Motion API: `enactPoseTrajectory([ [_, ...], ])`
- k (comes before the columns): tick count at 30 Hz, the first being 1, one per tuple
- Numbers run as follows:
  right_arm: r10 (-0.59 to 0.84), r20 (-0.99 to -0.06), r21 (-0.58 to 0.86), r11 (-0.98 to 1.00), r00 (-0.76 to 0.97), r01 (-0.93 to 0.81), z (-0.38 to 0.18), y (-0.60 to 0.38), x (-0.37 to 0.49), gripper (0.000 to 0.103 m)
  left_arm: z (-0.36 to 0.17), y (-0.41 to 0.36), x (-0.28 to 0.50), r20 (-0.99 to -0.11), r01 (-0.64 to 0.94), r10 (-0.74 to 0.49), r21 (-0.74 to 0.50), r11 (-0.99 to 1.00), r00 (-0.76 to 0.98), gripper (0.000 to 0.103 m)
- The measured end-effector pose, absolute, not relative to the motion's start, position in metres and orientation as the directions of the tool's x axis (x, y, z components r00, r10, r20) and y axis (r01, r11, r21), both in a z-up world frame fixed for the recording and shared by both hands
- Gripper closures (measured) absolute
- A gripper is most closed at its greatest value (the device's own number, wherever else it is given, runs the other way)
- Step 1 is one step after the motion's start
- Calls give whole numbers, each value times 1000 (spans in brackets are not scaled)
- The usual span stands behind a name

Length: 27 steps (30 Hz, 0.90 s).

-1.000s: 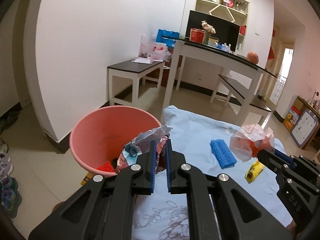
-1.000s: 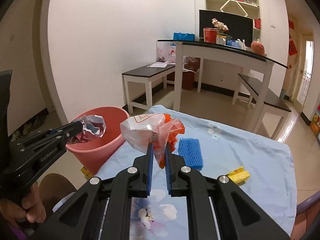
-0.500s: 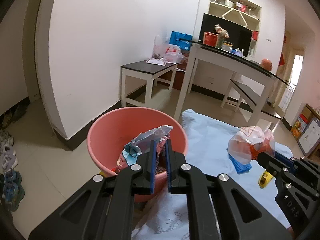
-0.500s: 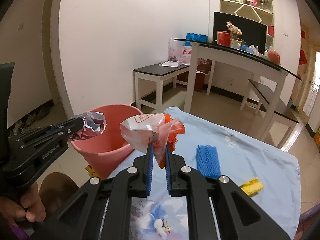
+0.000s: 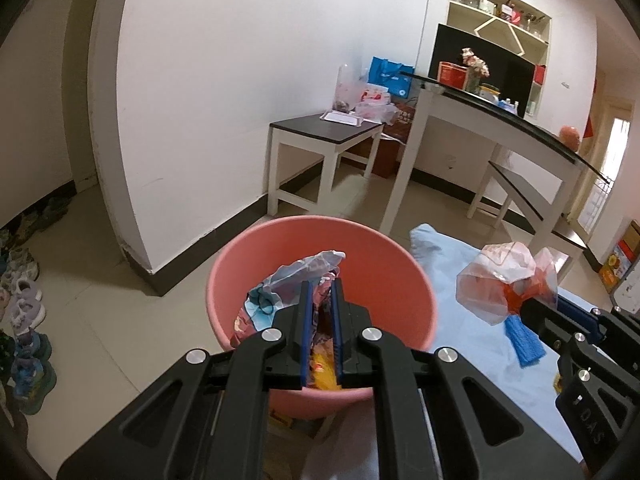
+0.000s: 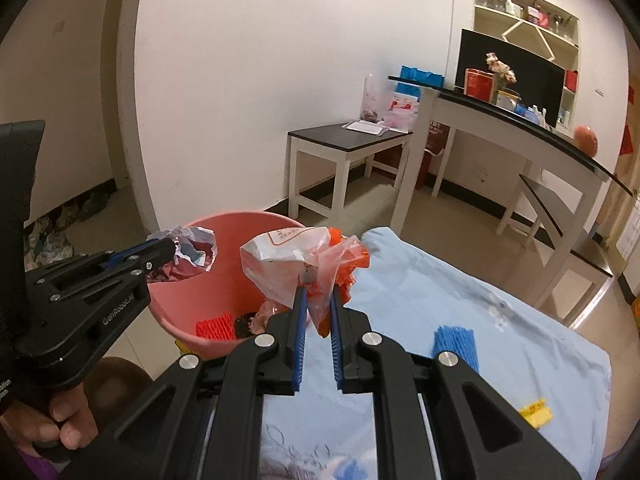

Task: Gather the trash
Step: 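Carry the wrapper and plastic bag over the pink bucket, then open both grippers to drop wrapper and bag into the bucket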

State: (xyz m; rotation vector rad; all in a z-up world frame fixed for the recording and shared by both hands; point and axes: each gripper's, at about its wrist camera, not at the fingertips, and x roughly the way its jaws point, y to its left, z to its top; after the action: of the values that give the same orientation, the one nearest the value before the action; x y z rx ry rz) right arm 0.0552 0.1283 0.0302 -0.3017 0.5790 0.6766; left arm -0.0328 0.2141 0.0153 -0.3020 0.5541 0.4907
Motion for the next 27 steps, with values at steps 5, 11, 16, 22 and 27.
enactPoseTrajectory([
  [5, 499, -613, -75, 735, 613, -673, 22, 150, 67, 93, 9, 232, -25, -580, -538, 374, -134, 832, 723, 95],
  [11, 481, -636, -102, 723, 603, -683, 9, 179, 78, 93, -1, 242, -14, -602, -531, 357, -135, 836, 715, 95],
  [16, 470, -653, -115, 713, 594, -692, 1, 193, 84, 93, -12, 249, -5, -629, -524, 336, -134, 841, 701, 95],
  [22, 459, -668, -123, 709, 586, -695, -9, 202, 88, 93, -22, 256, 1, -649, -521, 320, -139, 842, 690, 95],
  [27, 459, -673, -121, 705, 580, -699, -14, 207, 91, 93, -27, 261, 7, -663, -525, 313, -142, 839, 680, 95],
])
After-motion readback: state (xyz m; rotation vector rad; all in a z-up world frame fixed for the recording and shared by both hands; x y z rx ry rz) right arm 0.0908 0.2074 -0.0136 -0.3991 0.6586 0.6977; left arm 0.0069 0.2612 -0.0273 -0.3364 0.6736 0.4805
